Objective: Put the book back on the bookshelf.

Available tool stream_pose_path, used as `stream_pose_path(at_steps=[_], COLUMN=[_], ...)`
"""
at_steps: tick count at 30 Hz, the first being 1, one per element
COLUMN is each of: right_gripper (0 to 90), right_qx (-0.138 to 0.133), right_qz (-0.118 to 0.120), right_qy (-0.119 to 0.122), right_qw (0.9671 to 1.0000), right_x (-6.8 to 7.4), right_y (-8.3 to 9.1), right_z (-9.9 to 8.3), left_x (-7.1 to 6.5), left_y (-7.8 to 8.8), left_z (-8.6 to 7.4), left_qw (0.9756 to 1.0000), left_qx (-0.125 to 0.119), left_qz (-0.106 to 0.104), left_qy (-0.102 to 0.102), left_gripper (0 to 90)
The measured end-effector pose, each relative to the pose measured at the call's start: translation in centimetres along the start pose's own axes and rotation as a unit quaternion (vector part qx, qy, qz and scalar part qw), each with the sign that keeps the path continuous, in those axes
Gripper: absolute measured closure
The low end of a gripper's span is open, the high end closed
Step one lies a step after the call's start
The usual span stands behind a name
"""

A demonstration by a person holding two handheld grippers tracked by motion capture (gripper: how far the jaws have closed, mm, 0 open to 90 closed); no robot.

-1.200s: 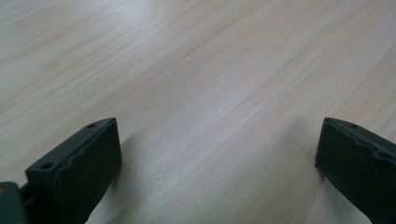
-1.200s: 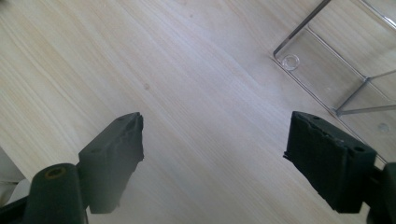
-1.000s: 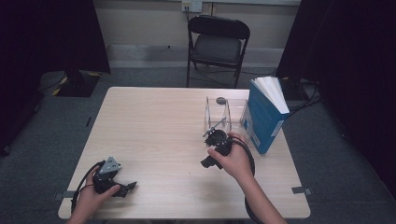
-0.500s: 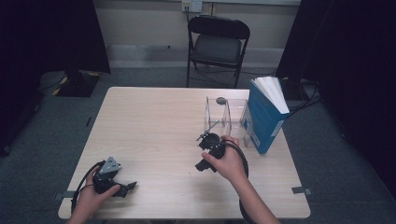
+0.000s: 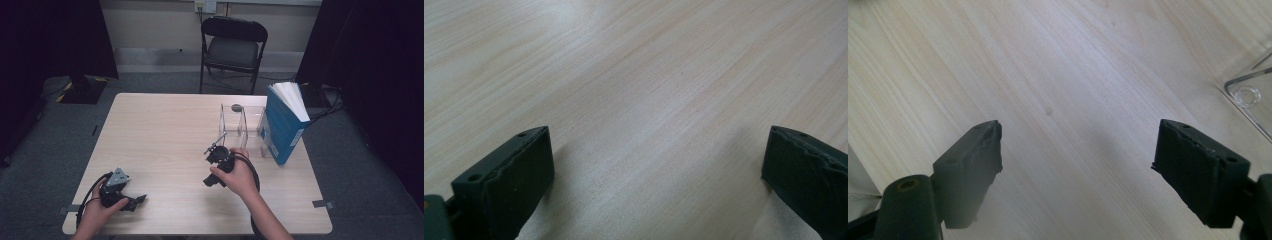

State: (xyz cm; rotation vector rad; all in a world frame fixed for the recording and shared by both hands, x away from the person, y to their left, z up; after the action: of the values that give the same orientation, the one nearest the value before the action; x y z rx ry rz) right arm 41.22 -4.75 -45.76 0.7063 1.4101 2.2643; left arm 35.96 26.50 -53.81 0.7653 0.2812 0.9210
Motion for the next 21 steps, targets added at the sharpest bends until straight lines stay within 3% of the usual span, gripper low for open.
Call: stream_pose_path(at_steps=[21], right_gripper=[18.6], right_qx=[0.005], right_qz=[0.023], right_qy=[0.024], right_qw=[0.9994], right_x=[1.4], right_y=[-2.5], right_z=[0.8], left_x=[0.0], left_y=[0.0], left_z=[0.0], left_qw=[1.0], left_qx=[0.001], left_qz=[0.0], left_qy=[-0.003], left_gripper=[0.0])
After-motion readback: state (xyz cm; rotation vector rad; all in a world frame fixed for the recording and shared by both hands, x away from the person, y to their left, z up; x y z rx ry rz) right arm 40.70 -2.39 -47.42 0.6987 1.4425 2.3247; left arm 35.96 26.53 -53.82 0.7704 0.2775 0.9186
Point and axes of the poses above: each handheld gripper's, and its own axes: y roughly backward along the jaws, z roughly out of its top, x roughly to its left, the point moved 5 cm from there along -y, roughly forward along the jaws, and after that the axes turned 8 degrees about z, right-handed, at the moved point
